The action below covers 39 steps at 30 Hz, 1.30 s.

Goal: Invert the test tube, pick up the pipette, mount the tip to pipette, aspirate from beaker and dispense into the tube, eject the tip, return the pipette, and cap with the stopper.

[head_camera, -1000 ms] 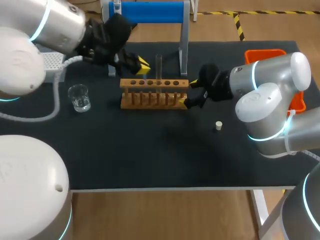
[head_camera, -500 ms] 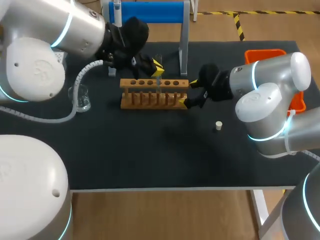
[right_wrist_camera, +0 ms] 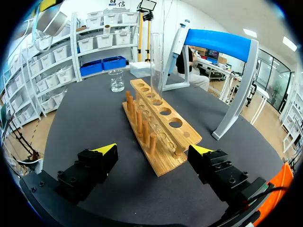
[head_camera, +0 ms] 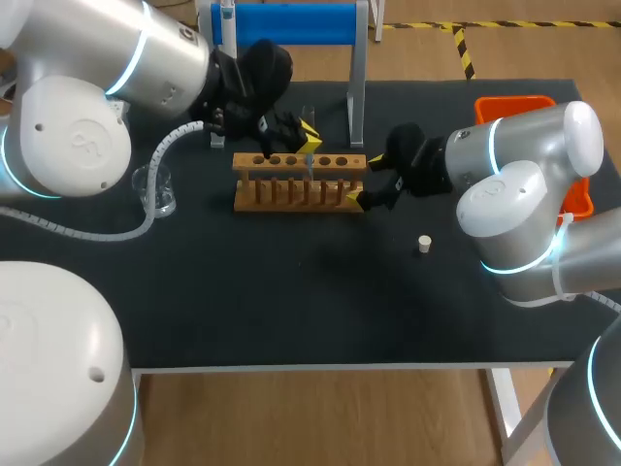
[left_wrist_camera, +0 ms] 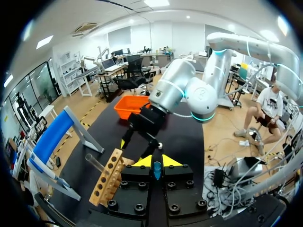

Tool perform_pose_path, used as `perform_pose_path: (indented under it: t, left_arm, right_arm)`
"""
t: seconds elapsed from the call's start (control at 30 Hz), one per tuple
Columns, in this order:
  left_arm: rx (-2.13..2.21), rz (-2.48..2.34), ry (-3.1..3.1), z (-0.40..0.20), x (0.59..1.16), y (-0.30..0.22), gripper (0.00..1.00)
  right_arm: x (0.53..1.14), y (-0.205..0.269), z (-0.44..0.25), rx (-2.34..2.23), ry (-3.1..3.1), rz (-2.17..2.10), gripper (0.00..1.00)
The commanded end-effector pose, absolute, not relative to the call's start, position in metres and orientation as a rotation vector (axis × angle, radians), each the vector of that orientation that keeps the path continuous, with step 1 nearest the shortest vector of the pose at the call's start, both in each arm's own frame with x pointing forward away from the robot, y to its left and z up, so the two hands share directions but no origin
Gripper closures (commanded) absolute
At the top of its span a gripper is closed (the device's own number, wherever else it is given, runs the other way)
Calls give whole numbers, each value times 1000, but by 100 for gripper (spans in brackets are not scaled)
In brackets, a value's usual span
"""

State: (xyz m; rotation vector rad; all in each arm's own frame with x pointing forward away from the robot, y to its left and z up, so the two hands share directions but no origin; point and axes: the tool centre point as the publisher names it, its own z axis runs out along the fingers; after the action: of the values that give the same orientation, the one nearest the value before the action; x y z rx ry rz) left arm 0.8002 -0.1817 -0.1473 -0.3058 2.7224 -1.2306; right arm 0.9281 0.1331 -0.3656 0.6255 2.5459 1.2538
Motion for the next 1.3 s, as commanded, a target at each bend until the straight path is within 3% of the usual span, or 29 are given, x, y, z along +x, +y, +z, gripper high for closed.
perform_pose_path:
  t: [0.03, 0.6, 0.97, 1.3]
  left_arm:
    - [-301, -1233, 2727, -147, 801, -180, 100]
    - [-301, -1233, 2727, -147, 801, -180, 100]
    - [-301, -1233, 2727, -147, 801, -180, 100]
    - [-301, -1233, 2727, -147, 801, -180, 100]
  right_arm:
    - [928, 132, -366, 624, 2547, 1256, 0]
    - [928, 132, -366, 624, 2547, 1256, 0]
    - [889, 88, -328, 687, 2442, 1397, 0]
    - [854, 78, -303, 540, 2454, 1635, 0]
